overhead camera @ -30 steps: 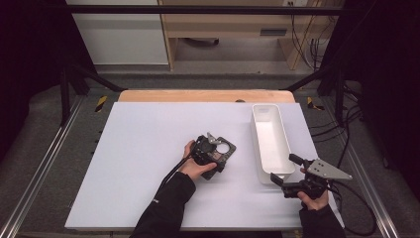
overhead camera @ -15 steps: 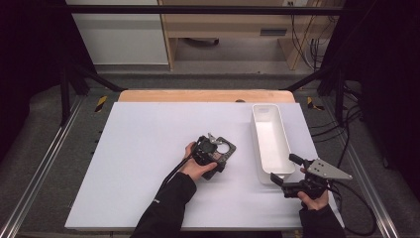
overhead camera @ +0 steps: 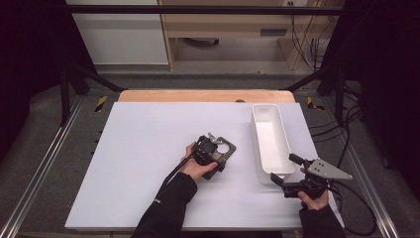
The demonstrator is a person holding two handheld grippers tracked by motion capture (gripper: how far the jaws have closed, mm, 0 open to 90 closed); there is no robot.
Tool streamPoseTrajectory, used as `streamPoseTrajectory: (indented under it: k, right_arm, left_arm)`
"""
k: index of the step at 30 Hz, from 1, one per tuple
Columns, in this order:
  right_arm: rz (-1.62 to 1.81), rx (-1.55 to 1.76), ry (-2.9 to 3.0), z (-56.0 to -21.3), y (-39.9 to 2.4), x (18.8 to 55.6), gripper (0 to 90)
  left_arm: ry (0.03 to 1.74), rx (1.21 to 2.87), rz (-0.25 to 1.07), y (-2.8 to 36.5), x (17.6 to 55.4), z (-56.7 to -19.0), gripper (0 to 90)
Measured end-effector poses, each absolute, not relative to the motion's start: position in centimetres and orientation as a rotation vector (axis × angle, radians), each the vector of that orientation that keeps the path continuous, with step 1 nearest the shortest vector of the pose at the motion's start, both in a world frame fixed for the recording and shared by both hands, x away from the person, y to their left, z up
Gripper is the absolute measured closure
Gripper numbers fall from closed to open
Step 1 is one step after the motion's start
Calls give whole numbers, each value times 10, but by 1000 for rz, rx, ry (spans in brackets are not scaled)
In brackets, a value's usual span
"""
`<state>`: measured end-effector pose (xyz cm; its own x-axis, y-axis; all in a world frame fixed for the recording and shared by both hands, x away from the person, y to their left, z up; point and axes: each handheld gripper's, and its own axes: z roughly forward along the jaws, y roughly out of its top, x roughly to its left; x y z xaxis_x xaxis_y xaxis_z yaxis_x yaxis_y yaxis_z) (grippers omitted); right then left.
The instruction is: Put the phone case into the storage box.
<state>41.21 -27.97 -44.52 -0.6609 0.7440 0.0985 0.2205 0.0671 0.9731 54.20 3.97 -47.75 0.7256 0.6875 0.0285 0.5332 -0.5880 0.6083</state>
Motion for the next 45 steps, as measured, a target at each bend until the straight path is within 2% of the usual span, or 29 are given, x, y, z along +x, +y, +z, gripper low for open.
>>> streamPoseTrajectory:
  k: [27,45]
  right_arm:
    - [1630,954,1927,-445,-280,412,3]
    - [1631,938,1947,-445,-278,412,3]
  left_arm:
    - [902,2312,358,49,538,-462,117]
    - [813,2290,356,66,514,-434,117]
